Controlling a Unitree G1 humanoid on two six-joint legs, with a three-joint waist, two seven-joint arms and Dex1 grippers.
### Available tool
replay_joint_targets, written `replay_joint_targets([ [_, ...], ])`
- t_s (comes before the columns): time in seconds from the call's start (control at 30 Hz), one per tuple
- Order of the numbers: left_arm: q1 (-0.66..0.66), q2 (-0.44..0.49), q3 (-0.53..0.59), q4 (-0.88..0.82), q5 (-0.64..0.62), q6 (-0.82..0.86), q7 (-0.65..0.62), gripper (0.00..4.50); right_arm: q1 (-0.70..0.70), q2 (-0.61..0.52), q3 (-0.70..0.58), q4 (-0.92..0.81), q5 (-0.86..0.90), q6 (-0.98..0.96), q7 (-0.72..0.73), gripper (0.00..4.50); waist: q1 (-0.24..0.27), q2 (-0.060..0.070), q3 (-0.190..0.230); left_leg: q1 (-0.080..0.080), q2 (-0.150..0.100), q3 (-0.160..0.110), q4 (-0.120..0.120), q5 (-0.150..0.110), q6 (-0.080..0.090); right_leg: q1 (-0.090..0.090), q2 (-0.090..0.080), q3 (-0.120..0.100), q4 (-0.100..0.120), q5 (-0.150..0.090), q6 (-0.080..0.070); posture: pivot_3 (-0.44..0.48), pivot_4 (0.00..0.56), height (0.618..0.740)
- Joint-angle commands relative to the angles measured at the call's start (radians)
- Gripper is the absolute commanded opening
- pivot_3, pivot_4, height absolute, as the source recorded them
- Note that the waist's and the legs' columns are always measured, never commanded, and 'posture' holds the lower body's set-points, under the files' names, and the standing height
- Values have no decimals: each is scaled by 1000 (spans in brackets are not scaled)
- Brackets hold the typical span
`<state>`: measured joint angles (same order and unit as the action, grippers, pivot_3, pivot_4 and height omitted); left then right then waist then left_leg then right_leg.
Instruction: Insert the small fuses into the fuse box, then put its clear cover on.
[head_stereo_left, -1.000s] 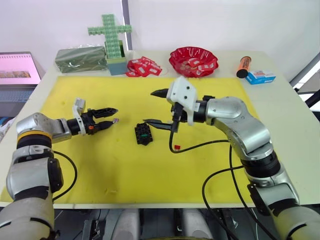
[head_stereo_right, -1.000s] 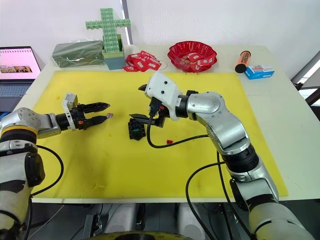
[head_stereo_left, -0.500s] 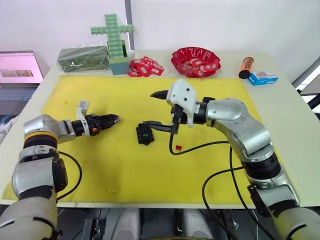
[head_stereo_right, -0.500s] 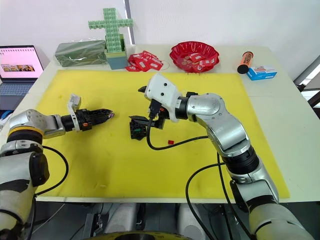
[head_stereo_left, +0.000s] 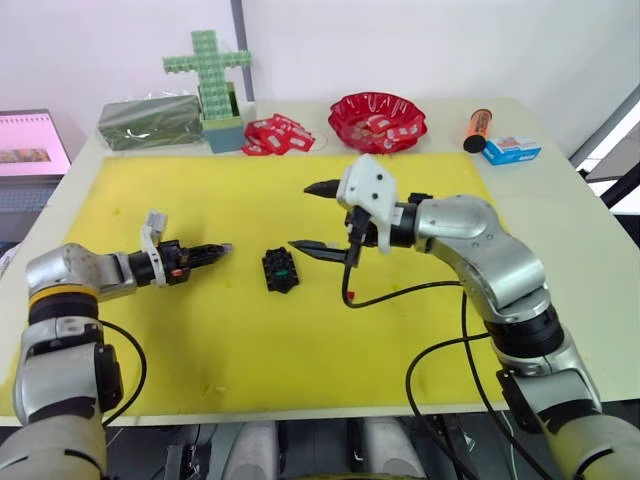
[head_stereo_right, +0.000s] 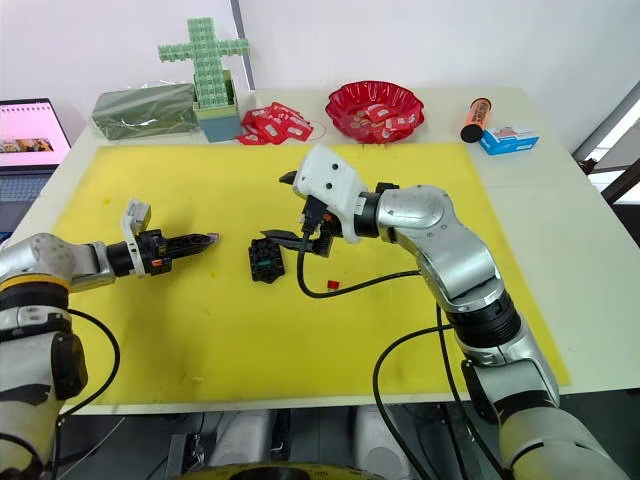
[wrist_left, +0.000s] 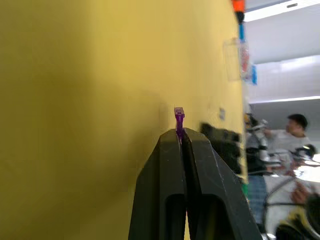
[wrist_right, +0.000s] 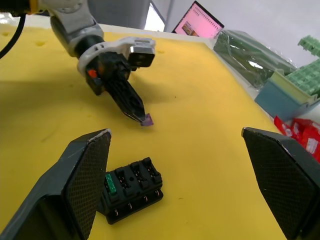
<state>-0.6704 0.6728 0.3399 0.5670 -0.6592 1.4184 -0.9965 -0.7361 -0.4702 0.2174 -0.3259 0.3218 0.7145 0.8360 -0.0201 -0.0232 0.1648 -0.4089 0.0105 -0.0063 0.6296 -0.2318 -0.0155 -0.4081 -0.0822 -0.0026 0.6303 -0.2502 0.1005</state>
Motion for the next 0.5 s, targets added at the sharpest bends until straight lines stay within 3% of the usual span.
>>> replay_joint_targets([
  [0.03, 89, -19, 80, -341, -131, 12, 12, 36, -24, 4, -112, -5, 150, 136, 21, 4500, 3, 0, 0, 0, 0, 0, 0, 0, 0, 0, -1, 0, 0, 0, 0, 0, 150, 740],
  [0.13, 148, -102, 161, -551, -191, -68, 86, 36, -30, -15, -157, -10, 284, 275, 67, 4500, 13, 0, 0, 0, 0, 0, 1, 0, 0, 0, -5, 0, -1, 0, -1, 0, 150, 740],
  [0.2, 212, -107, 89, -724, -175, -187, 61, 36, -20, -34, -167, 0, 334, 309, 101, 4500, 11, -1, 0, 0, 0, -1, 1, 0, -1, 1, -8, 0, -2, 0, -6, 0, 150, 740],
  [0.27, 253, -85, 20, -836, -195, -247, -1, 0, -22, -38, -176, 22, 371, 319, 120, 4065, 8, 0, 0, 1, 0, 0, 0, 0, -1, 1, -9, 0, -4, 0, -7, 0, 150, 740],
  [0.4, 303, -69, -112, -889, -67, -544, -106, 0, -29, -71, -117, 40, 315, 247, 144, 2877, 7, 1, 0, 1, -1, 1, -2, 0, -1, 0, -9, 0, -6, -1, -9, 0, 150, 740],
  [0.5, 312, -68, -162, -888, -16, -703, -153, 0, -19, -100, -67, 37, 260, 163, 173, 2877, 8, 1, 0, 0, -1, 2, -2, 0, -1, 1, -8, 0, -9, 0, -10, 0, 150, 740],
])
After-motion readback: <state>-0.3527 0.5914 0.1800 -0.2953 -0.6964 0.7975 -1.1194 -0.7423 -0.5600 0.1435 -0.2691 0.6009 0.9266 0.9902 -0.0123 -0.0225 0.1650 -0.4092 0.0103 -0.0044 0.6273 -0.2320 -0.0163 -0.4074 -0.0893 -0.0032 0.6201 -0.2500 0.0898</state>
